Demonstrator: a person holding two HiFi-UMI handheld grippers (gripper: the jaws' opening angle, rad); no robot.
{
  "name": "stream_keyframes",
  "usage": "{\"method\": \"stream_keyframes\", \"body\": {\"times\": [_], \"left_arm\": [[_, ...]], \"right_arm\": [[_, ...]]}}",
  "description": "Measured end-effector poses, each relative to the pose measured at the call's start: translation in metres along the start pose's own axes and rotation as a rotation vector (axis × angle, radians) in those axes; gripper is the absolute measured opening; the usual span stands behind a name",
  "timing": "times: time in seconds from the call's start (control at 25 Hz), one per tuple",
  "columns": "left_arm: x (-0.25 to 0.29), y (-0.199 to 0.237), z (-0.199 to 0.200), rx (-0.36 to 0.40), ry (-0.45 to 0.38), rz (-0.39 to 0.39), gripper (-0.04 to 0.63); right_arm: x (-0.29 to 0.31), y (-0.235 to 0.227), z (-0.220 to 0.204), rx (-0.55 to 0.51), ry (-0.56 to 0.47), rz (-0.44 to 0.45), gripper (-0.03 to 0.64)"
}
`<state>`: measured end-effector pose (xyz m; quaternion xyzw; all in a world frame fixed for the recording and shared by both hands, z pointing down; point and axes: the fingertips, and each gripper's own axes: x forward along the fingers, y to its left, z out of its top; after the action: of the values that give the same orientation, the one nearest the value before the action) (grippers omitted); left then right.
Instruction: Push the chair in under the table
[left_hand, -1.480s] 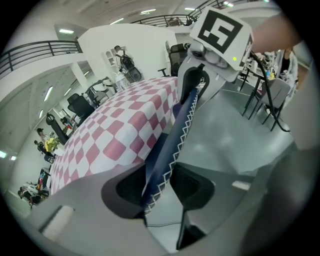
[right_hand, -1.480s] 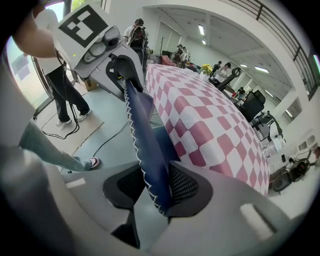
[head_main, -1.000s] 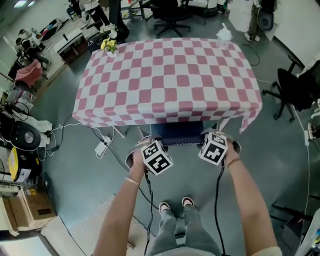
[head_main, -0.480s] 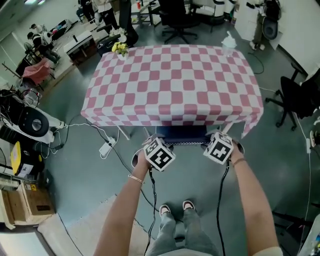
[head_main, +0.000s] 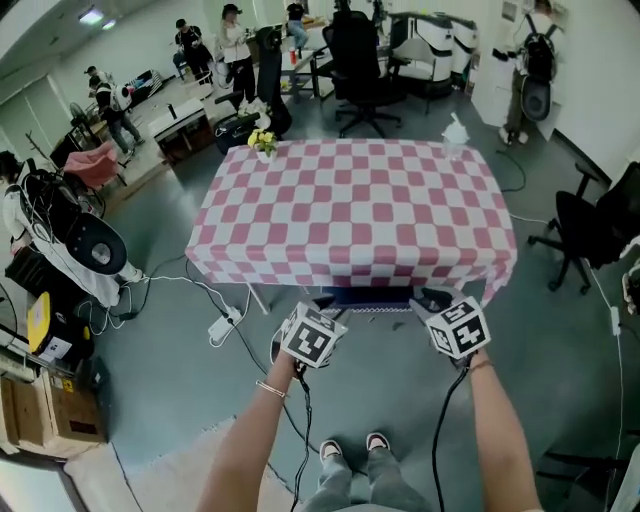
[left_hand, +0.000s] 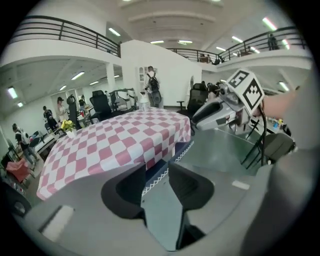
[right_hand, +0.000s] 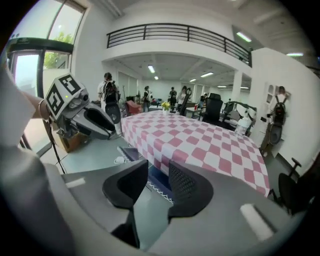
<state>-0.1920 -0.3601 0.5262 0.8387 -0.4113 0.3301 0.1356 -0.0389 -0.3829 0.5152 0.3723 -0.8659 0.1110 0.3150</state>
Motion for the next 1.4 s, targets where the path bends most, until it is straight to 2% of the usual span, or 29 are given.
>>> {"method": "stream_keyframes", "body": {"times": [0.2, 0.36, 0.48, 0.64, 0.8, 1.04, 1.4], "left_arm": [[-0.048, -0.003, 0.03, -0.113, -0.176, 0.073, 0.14], [-0.087, -0.004, 0.051, -0.205, -0.311, 0.173, 0.066], [-0.109, -0.009, 0.066, -0.237, -0.403, 0.231, 0.008], [-0.133, -0.022, 0.075, -0.259, -0.488, 0.251, 0.002], [-0.148, -0.027, 0.068, -0.312, -0.528, 0.287, 0.002], [-0.154, -0.019, 0.054, -0.368, -0.54, 0.332, 0.0], [-0.157, -0.02, 0.063, -0.328, -0.55, 0.346, 0.001]], "right_arm": [[-0.048, 0.016, 0.031, 0.157, -0.226, -0.091, 0.135], [-0.088, 0.032, 0.047, 0.253, -0.344, -0.19, 0.12], [-0.116, 0.037, 0.057, 0.31, -0.418, -0.253, 0.052], [-0.146, 0.042, 0.063, 0.346, -0.488, -0.337, 0.018], [-0.166, 0.043, 0.052, 0.389, -0.507, -0.403, 0.01], [-0.173, 0.043, 0.035, 0.418, -0.489, -0.432, 0.01], [-0.177, 0.042, 0.039, 0.377, -0.479, -0.475, 0.009]]}}
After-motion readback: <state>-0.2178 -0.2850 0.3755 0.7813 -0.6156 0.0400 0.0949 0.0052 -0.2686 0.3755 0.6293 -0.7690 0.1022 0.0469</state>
